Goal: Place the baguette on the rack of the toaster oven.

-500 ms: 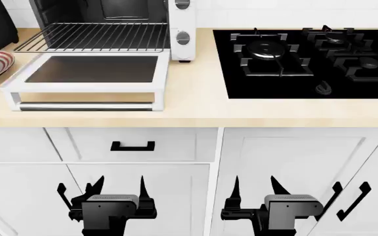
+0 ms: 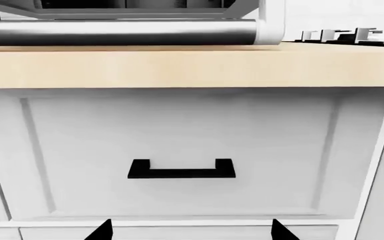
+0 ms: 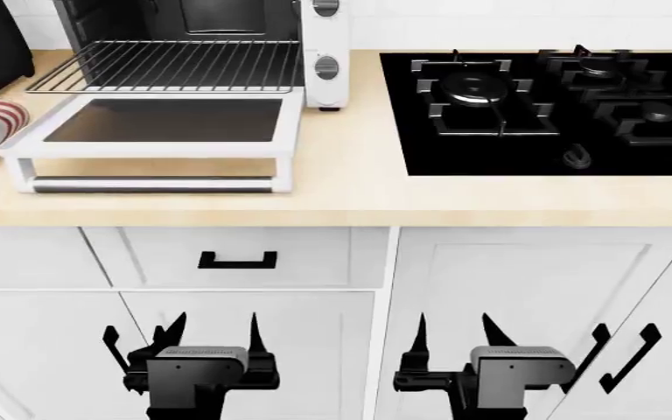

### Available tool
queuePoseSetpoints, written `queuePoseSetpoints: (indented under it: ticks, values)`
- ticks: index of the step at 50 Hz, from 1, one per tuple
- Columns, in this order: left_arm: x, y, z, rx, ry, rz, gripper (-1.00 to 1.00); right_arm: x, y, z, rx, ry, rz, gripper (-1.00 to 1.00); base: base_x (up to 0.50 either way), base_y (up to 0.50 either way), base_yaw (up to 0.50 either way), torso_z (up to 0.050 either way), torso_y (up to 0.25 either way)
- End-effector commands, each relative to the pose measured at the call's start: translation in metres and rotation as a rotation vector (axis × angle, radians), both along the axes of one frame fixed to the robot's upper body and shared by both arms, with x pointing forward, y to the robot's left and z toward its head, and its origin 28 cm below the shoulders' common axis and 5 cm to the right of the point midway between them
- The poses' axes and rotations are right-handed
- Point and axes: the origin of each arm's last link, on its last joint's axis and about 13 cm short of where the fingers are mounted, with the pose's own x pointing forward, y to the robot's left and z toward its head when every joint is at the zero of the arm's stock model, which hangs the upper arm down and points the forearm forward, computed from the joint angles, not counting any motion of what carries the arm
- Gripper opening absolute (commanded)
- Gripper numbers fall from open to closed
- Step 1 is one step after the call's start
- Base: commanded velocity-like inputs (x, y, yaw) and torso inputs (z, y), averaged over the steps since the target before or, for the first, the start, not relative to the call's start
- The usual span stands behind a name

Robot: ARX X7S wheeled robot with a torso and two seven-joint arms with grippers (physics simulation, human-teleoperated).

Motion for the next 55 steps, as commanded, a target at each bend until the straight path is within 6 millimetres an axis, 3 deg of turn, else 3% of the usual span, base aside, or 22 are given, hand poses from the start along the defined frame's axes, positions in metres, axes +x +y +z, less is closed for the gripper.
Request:
queuePoseSetpoints:
  ticks: [1, 55]
  values:
    - [-0.0001, 0.0006, 0.0, 0.002, 0.001, -0.001, 1.0, 0.0, 0.0006, 0.0, 0.0, -0.003, 0.001, 1.0, 0.0, 0.5, 0.0, 0.0, 0.0]
    - [-0.0002, 0.0008, 0.0001, 0.016, 0.01, -0.001, 1.0, 0.0005, 0.0004, -0.0002, -0.018, -0.035, 0.011, 1.0, 0.04, 0.49, 0.0, 0.0, 0.0]
